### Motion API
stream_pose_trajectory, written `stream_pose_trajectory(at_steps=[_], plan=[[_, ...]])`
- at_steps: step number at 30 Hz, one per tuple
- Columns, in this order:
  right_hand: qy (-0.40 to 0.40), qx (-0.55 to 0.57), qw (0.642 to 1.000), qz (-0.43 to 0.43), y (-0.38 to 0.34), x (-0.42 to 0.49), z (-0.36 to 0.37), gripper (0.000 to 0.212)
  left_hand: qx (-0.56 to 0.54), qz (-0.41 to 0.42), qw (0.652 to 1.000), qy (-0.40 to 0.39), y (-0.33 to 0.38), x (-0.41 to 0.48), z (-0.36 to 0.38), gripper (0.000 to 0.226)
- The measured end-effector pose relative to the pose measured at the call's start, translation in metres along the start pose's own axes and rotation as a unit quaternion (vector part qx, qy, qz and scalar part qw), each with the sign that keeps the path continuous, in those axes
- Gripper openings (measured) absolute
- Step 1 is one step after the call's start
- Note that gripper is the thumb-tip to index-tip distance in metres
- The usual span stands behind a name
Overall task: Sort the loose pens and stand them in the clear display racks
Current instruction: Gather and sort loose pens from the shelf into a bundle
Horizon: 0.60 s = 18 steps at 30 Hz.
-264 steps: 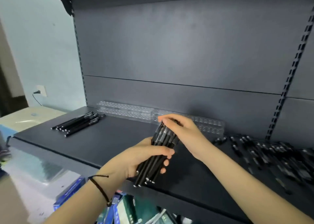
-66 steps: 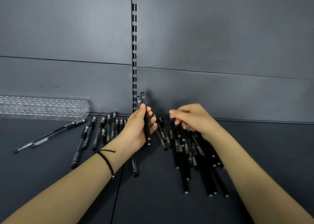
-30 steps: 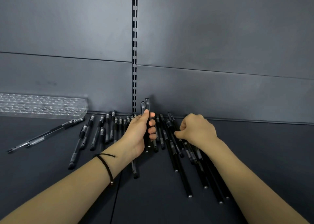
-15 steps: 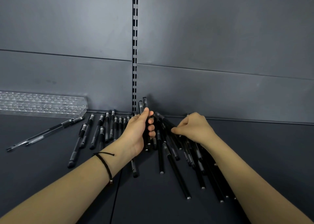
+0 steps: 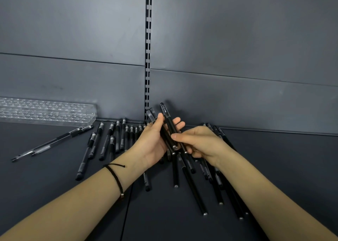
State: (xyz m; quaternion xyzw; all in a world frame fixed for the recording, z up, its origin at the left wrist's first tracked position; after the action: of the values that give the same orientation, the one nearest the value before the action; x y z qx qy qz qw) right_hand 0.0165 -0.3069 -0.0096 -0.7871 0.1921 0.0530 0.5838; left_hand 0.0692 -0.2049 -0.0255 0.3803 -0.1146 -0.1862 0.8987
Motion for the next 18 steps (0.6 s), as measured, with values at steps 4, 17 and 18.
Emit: stream_pose_trajectory(at_steps=[4, 17, 18], plan=[[-0.018, -0.061, 0.997, -0.041, -0.006, -0.005, 0.004, 0.031, 0.037, -0.002, 0.999, 0.023, -0.001, 0.004, -0.005, 0.019], [0.185, -0.422, 0.888, 0.006, 0.002, 0.011, -0.028, 0.014, 0.029, 0.064, 0.997, 0.04, 0.026, 0.012, -0.017, 0.014], [0.19, -0.426, 0.884, 0.01, 0.001, 0.01, -0.027, 0.017, 0.034, 0.062, 0.997, 0.036, 0.025, 0.011, -0.016, 0.018]])
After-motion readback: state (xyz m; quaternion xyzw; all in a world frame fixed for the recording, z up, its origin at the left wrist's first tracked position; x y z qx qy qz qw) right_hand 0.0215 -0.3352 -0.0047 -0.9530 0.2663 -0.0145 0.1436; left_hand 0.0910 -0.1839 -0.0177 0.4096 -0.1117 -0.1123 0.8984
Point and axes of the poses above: each hand's wrist, its own x-axis towards the middle knuckle, its own z-axis out of the palm, y = z × x, the point moved 7 cm from there along x, towards the middle knuckle, and after that the axes turned 11 degrees about z, right-handed, at the moved point
